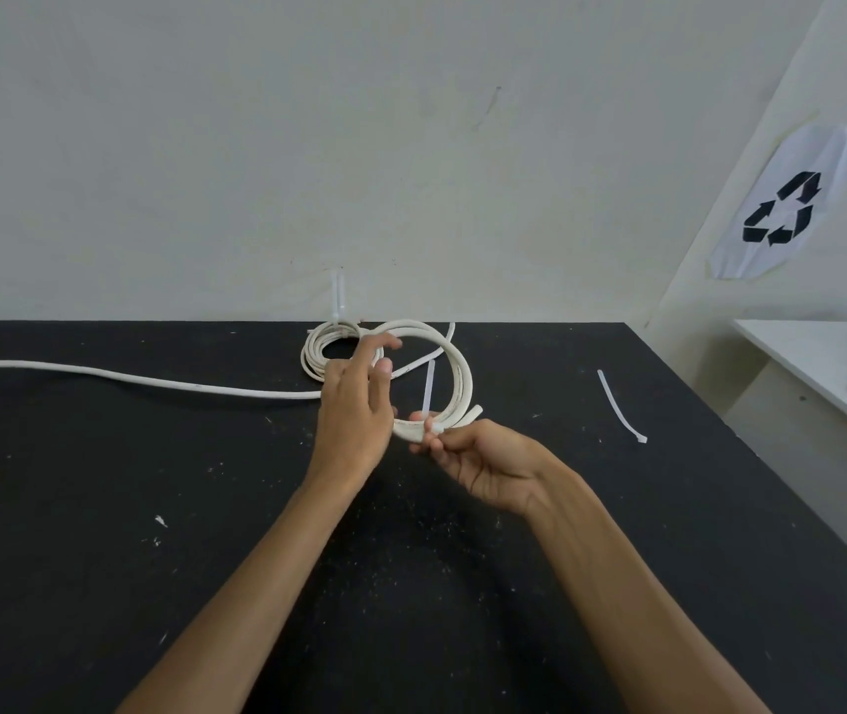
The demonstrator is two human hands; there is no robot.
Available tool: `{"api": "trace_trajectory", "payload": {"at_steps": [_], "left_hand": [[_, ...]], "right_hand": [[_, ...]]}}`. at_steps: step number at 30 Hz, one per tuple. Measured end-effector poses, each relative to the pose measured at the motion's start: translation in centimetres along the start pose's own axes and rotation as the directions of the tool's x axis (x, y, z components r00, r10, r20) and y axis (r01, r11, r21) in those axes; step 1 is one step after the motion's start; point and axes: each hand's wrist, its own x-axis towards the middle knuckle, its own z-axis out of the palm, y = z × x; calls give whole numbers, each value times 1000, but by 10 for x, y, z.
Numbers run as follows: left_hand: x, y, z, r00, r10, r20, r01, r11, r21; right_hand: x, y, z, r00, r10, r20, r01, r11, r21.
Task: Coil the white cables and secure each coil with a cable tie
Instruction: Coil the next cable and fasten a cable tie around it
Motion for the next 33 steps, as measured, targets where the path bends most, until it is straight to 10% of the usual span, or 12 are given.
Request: {"api": "trace_trajectory", "payload": {"at_steps": [5, 13, 21, 33], "left_hand": [[5, -13, -3, 978, -44, 204, 7, 984, 177], [-10, -15, 1, 964, -100, 245, 108, 994, -18], [-22, -29, 20, 938, 263, 226, -300, 942, 150], [-44, -24, 9, 857, 28, 514, 32, 994, -108]], "right_hand": [[-6, -5, -4, 999, 11, -51, -14, 998, -63], [-4, -4, -10, 995, 59, -75, -69, 989, -134], [5, 3, -21, 983, 99, -154, -124, 979, -164], [10, 3, -28, 973, 88, -212, -99, 994, -40]]}}
